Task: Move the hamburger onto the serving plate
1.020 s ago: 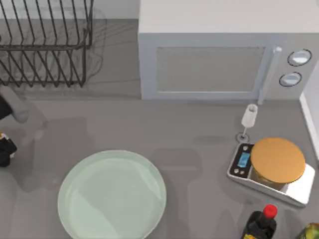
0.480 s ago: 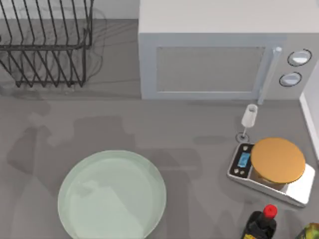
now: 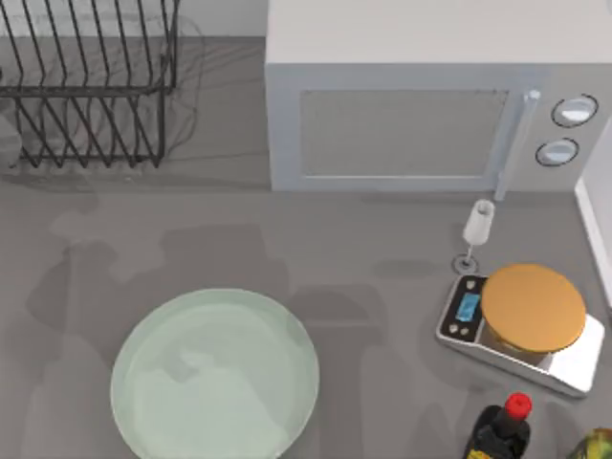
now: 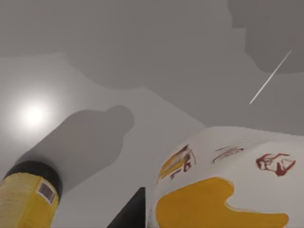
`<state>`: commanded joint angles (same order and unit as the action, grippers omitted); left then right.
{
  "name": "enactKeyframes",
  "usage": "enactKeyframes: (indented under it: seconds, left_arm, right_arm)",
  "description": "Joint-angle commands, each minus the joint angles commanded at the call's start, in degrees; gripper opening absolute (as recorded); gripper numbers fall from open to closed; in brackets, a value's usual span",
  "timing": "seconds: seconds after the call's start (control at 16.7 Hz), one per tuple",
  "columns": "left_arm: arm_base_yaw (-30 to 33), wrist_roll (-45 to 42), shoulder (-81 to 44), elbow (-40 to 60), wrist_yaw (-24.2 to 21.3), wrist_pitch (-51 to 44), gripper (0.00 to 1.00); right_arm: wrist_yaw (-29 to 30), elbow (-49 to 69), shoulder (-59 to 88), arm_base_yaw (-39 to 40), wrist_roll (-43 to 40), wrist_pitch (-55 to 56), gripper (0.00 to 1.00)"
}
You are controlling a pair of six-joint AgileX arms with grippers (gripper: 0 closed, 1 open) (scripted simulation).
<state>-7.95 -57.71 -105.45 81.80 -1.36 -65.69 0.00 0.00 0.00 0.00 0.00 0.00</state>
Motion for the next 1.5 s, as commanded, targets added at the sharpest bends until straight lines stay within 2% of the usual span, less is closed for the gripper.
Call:
enactKeyframes:
  seconds: [0.24,0.48,0.72,1.08,1.32,1.5]
  left_arm:
    - [4.87,7.90,0.55,-0.30,0.51,-0.63,0.00]
    - [13.99,25.57,1.04,-0.94,1.39,-1.94,0.00]
    - [24.58,51.81,1.34,-2.48,2.16,-3.47,0.00]
    - [38.50,98.27,1.48,-6.23,2.28,-5.10,0.00]
    - [44.55,126.87,1.69,-8.56,1.87,-4.85,0.00]
    - [47.06,145.21,2.31,-9.86,1.70,-3.60,0.00]
  right_arm:
    - [0.00,0.00,0.00,0.00,0.00,0.00,1.00]
    - [0.00,0.00,0.00,0.00,0.00,0.00,1.00]
    - [0.00,0.00,0.00,0.00,0.00,0.00,1.00]
    - [0.00,0.00,0.00,0.00,0.00,0.00,1.00]
    - [0.00,0.00,0.00,0.00,0.00,0.00,1.00]
    - [0.00,0.00,0.00,0.00,0.00,0.00,1.00]
